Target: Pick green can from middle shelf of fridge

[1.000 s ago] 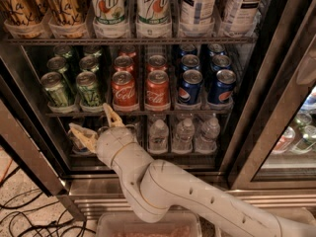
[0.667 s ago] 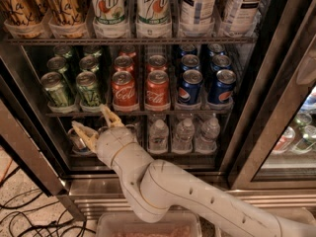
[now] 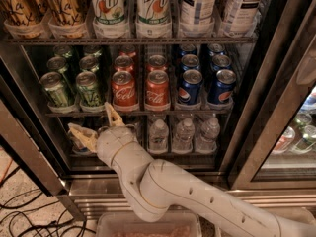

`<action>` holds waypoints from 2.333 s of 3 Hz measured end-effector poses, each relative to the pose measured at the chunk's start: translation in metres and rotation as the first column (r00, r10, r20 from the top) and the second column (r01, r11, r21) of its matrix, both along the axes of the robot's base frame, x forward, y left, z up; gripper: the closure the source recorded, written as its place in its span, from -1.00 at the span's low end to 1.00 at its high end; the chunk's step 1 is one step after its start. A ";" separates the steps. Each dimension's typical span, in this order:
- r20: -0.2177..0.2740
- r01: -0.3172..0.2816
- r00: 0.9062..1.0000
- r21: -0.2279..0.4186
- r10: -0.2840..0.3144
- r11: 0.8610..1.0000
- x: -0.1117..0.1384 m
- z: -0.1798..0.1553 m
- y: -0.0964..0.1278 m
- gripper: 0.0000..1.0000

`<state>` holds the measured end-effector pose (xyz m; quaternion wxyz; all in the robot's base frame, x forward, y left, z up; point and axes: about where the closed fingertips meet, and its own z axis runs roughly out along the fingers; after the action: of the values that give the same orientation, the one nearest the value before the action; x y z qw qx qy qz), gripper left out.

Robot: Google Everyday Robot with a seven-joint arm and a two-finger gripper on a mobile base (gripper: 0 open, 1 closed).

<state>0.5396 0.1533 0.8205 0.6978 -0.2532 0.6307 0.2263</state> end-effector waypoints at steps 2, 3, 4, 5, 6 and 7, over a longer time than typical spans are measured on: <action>0.009 0.022 1.000 0.005 -0.022 1.000 0.017 0.002 -0.006 -0.26; 0.014 0.022 1.000 0.002 -0.022 1.000 0.031 0.003 -0.008 -0.32; 0.015 0.016 1.000 -0.001 -0.016 1.000 0.047 0.002 -0.007 -0.44; 0.014 0.008 1.000 0.001 -0.008 1.000 0.061 0.001 -0.006 -0.46; 0.018 -0.010 1.000 0.002 0.010 1.000 0.073 0.001 -0.002 -0.44; 0.020 -0.014 1.000 0.001 0.014 1.000 0.074 0.002 0.000 -0.46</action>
Offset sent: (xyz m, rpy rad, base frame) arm 0.0300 -0.0120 0.0031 0.0053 -0.0161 -0.0346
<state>0.6140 0.1529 0.8226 0.7026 -0.2594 0.6218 0.2289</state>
